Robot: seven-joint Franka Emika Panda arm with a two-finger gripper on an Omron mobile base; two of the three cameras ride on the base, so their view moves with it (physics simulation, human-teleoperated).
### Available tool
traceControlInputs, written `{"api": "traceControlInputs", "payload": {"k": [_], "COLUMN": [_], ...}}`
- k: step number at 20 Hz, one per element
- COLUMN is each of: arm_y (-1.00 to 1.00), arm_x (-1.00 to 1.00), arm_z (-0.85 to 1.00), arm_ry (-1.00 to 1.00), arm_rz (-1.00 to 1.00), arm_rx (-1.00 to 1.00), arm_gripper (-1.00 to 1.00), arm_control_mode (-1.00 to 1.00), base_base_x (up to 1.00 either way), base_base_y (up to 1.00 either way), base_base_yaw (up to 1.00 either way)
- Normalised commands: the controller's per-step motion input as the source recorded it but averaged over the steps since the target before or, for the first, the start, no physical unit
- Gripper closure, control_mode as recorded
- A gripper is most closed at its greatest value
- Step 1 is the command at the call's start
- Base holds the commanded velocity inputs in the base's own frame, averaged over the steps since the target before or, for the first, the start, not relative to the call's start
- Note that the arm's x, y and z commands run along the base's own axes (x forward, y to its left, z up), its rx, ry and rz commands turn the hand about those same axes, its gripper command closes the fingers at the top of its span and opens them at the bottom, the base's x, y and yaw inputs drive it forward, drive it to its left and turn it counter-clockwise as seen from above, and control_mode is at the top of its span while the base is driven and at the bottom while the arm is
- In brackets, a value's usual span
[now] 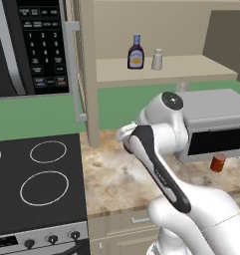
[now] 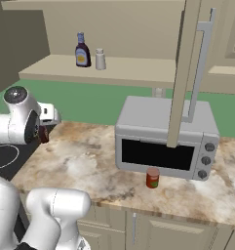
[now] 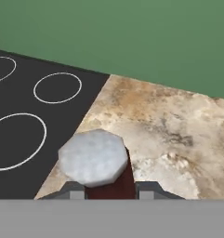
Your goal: There are various items on the counter. Only move the condiments/shakers into the cabinet.
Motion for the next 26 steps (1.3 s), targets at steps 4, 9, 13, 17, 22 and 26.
{"api": "traceControlInputs", "payload": {"k": [4,9,13,17,22,26], "arm_y": [-0.04,-0.13,-0.16,-0.23,0.00,0.00], "arm_x": [-0.46,-0.42,-0.59,-0.78,-0.36,-0.05], "arm_z": [1.00,1.00,1.00,1.00,0.40,0.29], "arm_ry": [-0.16,-0.03,0.17,0.31,0.00,-0.30], "arm_rz": [-0.34,-0.29,-0.18,-0.15,-0.04,0.07], "arm_rx": [0.01,0.04,0.12,0.18,0.02,0.00], "arm_gripper": [1.00,1.00,1.00,1.00,1.00,1.00], "arm_control_mode": [-1.00,-1.00,-1.00,-1.00,-1.00,-1.00], "base_base_x": [0.00,0.00,0.00,0.00,0.00,0.00], "base_base_y": [0.00,0.00,0.00,0.00,0.00,0.00], "base_base_yaw": [0.00,0.00,0.00,0.00,0.00,0.00]}}
